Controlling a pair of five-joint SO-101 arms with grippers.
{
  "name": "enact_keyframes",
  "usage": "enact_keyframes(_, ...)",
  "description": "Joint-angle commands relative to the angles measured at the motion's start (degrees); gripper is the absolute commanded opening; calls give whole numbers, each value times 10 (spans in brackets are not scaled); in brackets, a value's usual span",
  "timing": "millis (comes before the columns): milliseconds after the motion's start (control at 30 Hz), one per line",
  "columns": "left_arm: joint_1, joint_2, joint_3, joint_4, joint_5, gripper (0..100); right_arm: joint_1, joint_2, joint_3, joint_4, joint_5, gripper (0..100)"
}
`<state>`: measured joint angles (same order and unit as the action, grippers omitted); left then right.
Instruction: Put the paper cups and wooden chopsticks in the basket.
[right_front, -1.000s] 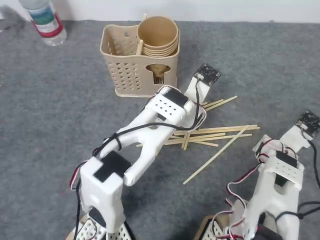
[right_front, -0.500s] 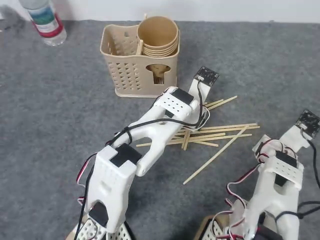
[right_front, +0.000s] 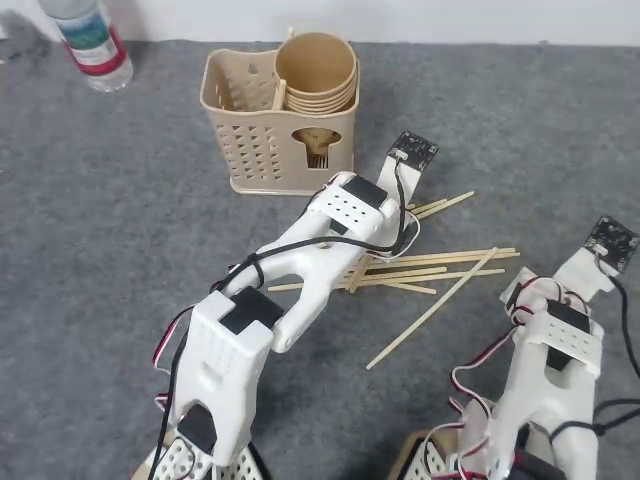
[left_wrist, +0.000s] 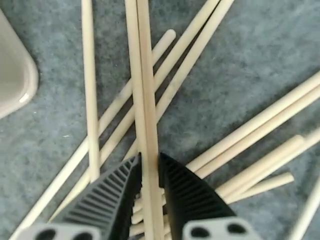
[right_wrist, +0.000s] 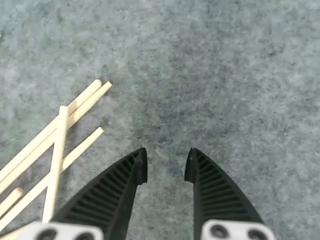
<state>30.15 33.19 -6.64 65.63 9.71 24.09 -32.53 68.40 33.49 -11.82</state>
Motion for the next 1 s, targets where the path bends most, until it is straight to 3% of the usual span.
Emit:
enact_keyframes(0, -4, -5, -19, 3, 4, 47, -7, -19, -35, 1, -4, 140)
enact_keyframes(233, -4, -5, -19, 3, 4, 182, -7, -19, -35, 1, -4, 140)
enact_keyframes(567, -3, 8, -29, 11, -7, 115, -7, -19, -35, 1, -4, 140)
enact_keyframes(800, -3, 97, -161, 113, -11, 111, -7, -19, -35, 1, -4, 140)
enact_keyframes(967, -1, 122, -203, 140, -11, 66, -7, -19, -35, 1, -4, 140)
